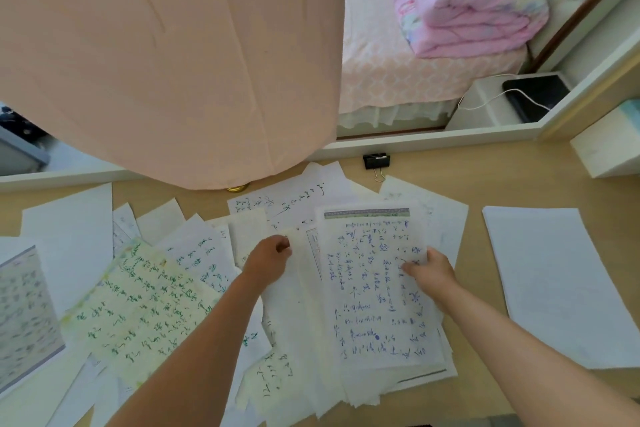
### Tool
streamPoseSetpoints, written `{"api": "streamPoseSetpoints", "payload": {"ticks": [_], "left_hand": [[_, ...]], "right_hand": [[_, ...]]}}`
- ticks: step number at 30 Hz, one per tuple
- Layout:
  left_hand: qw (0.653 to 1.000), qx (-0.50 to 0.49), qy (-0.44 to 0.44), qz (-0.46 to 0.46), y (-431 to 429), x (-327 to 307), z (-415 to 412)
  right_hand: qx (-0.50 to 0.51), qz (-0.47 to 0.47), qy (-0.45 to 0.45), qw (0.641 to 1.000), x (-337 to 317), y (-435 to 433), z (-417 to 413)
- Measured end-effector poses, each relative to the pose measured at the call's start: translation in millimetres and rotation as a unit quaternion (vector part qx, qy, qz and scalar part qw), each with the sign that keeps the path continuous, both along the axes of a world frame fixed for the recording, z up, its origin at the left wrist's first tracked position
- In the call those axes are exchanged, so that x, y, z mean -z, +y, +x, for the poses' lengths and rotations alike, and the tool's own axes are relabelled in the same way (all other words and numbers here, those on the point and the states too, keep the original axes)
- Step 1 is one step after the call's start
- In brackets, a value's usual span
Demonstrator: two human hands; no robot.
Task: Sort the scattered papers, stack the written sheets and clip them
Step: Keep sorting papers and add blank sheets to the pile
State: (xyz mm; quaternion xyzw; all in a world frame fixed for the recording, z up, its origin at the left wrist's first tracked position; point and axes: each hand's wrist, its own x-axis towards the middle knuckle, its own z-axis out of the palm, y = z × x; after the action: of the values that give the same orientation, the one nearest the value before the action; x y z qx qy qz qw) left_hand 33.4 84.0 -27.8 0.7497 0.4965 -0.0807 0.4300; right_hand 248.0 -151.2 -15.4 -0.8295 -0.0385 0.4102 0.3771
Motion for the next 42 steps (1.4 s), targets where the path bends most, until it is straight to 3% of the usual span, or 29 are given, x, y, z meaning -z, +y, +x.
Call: {"api": "streamPoseSetpoints", "payload": {"ticks": [4, 10, 15, 17, 19, 22, 24, 25, 29, 34, 37, 39, 42], "left_hand": [[0.989, -0.064, -0.042, -0.128, -9.7, -6.4, 7.4], [0.991, -0.043, -0.085, -0.095, -20.8, -12.2, 6.4], [0.971, 0.160, 0.160, -0.071, -9.8, -17.8, -21.2], [0.988, 0.066, 0.118, -0.076, -11.4, -21.6, -31.2], [0.987, -0.123, -0.023, -0.104, -16.8, -25.1, -37.1], [0.881, -0.355, -0.207, -0.236, -27.5, -26.7, -44.8], [0.810, -0.410, -0.262, -0.328, -40.4, -21.2, -48.3], [0.798, -0.411, -0.259, -0.356, -47.8, -16.9, -49.0], [0.833, -0.329, -0.219, -0.387, -72.3, -7.9, -44.4], [0.918, -0.261, -0.182, -0.238, -83.4, -4.9, -28.6], [0.919, -0.295, -0.167, -0.201, -73.7, -0.3, -31.1], [0.922, -0.306, -0.148, -0.185, -62.7, 4.8, -39.4], [0.920, -0.303, -0.154, -0.194, -48.2, 7.1, -48.2]], "right_hand": [[-0.025, -0.005, 0.031, 0.999, 0.7, -0.3, 5.5], [-0.023, 0.016, 0.016, 0.999, -2.0, -3.3, 10.6], [-0.048, -0.003, -0.003, 0.999, -8.3, -18.1, 32.4], [-0.063, 0.002, 0.002, 0.998, -11.3, -22.6, 39.8], [-0.070, 0.012, 0.021, 0.997, -13.9, -26.2, 47.2], [-0.062, 0.034, 0.069, 0.995, -14.7, -28.5, 54.5], [-0.061, 0.042, 0.089, 0.993, -16.5, -25.5, 50.9], [-0.060, 0.044, 0.093, 0.993, -19.7, -22.4, 44.9], [-0.043, 0.037, 0.067, 0.996, -17.9, -5.4, 10.1], [-0.076, 0.024, 0.033, 0.996, -3.0, 16.6, -33.5], [-0.123, 0.012, -0.009, 0.992, 1.1, 27.4, -50.7], [-0.159, -0.072, -0.118, 0.978, 6.3, 27.0, -47.5], [-0.072, -0.171, -0.200, 0.962, 8.7, 10.8, -28.2]]}}
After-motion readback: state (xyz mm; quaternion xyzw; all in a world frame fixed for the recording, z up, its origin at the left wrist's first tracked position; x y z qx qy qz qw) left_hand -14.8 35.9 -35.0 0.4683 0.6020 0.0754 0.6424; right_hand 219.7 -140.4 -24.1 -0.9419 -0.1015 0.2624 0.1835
